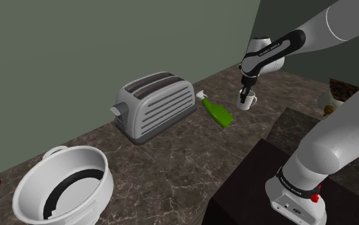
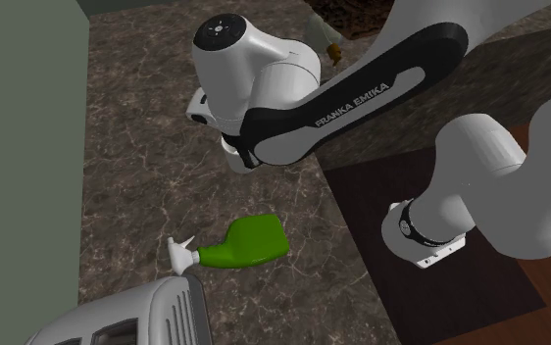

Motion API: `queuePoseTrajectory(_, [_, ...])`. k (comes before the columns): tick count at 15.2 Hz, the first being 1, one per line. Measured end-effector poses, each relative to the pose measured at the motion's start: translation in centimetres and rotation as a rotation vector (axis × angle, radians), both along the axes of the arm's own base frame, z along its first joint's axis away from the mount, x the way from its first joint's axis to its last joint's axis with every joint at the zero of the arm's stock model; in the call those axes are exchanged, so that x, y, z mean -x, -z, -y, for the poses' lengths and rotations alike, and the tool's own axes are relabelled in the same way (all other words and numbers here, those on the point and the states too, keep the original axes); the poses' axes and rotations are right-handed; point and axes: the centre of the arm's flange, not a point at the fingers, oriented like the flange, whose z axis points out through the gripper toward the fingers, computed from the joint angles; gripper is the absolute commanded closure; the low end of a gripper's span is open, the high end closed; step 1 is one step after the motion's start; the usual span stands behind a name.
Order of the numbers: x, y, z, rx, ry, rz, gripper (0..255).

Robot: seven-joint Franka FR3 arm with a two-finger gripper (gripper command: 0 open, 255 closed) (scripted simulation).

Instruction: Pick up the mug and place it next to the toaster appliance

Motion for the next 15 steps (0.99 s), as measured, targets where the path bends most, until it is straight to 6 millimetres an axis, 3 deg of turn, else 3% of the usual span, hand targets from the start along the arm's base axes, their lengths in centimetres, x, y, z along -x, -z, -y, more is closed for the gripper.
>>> queuePoseTrajectory(6, [0.0, -0.3, 0.0, 0.0, 0.0, 0.0, 255])
queuePoseTrajectory(15, [0.0, -4.7, 0.1, 0.0, 0.0, 0.0, 255])
